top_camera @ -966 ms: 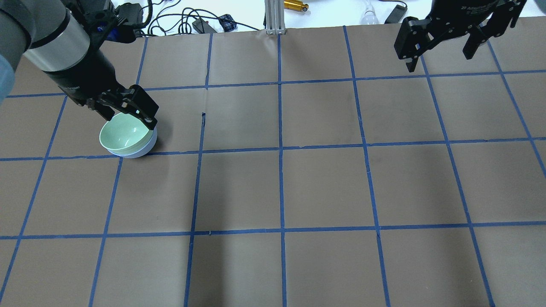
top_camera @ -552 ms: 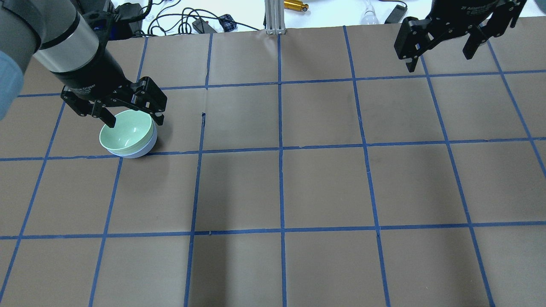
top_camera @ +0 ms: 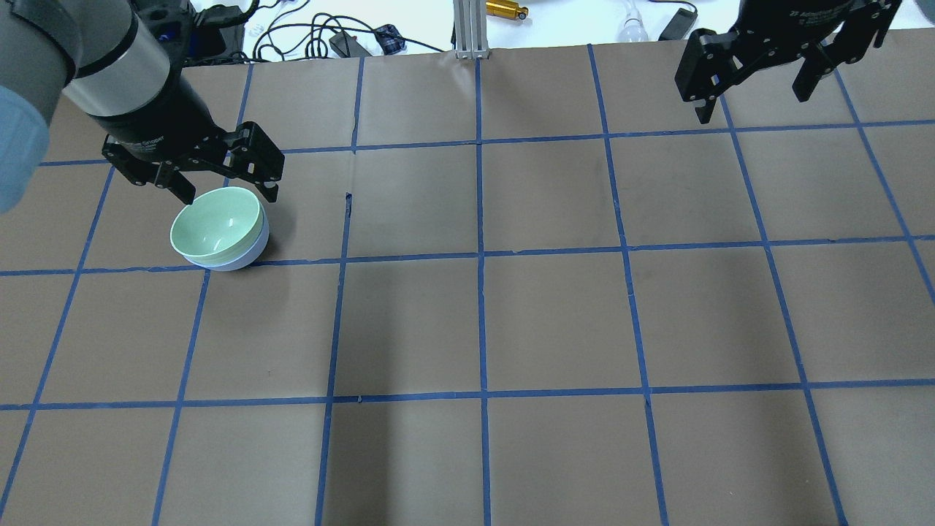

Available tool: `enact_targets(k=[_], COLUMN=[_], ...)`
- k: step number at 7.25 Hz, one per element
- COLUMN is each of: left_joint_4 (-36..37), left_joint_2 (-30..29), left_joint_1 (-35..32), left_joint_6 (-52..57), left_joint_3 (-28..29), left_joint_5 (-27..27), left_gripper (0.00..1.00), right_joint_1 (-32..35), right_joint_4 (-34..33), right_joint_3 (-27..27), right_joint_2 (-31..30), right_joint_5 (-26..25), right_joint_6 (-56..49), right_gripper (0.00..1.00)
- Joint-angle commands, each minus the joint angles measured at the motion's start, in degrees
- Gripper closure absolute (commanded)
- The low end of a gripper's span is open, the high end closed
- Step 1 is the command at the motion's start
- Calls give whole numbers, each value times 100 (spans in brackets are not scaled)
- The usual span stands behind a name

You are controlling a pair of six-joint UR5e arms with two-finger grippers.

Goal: Stack green bowl on blue bowl
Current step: 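Raise the open left gripper up and away from the stacked bowls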

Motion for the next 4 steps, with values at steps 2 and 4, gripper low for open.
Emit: enact_targets(k=[2, 4], left_joint_4=[184, 211], left_joint_2=[-40, -49], left_joint_1=[-2, -2], left_joint_6=[61, 61], left_joint_3=[-2, -28], left_joint_5=[-2, -2], left_gripper=[0, 0], right_joint_1=[0, 0], right_joint_4=[0, 0], right_joint_3=[0, 0], right_joint_2=[0, 0], right_joint_5=[0, 0], right_joint_6=[0, 0], right_gripper=[0, 0])
